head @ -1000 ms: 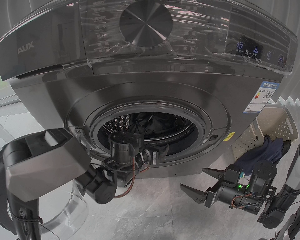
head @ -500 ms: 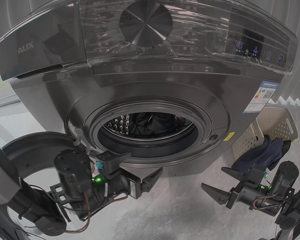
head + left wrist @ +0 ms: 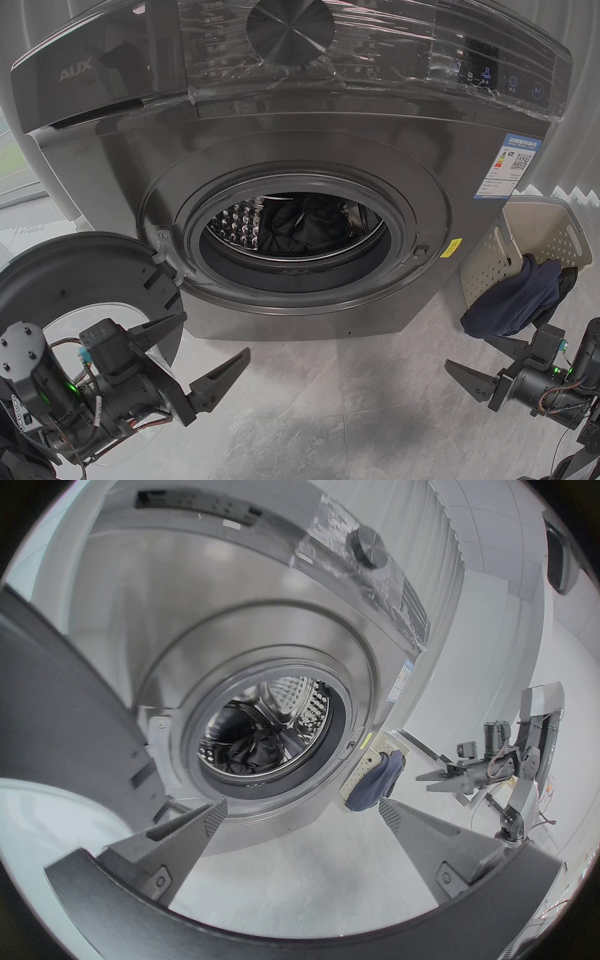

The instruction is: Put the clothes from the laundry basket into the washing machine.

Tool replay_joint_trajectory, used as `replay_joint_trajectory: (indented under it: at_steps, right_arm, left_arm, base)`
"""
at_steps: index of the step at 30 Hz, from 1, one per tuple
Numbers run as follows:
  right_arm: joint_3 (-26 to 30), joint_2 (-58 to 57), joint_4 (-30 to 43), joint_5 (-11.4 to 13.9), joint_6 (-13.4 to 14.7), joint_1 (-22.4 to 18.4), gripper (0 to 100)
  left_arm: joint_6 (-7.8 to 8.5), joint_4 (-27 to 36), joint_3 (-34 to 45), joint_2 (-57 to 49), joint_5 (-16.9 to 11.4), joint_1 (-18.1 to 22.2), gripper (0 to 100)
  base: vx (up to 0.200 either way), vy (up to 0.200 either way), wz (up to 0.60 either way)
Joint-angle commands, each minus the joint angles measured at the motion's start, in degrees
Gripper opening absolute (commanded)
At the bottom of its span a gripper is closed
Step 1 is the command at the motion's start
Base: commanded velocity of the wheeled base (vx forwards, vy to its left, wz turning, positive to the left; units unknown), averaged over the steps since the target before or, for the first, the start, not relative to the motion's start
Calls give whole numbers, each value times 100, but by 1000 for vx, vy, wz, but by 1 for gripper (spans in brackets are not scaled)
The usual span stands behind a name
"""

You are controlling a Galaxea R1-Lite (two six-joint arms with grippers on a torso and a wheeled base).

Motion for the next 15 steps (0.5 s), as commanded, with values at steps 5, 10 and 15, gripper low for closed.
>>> replay_joint_trajectory:
  at_steps: [5, 10, 15]
  right_arm:
    - [99, -3194, 2879, -111, 51, -239, 100]
    - [64, -4899, 4083, -41, -107, -1443, 100]
    - [46, -5884, 4935, -15, -239, -2120, 100]
  left_arm:
    - [555, 372, 896, -1553, 52, 942, 100]
    - [361, 1172, 1019, -2625, -1, 1206, 100]
    - [291, 2306, 1019, -3671, -10, 1610, 100]
  base:
    - [-200, 0, 0]
    - [-200, 0, 0]
    - [-200, 0, 0]
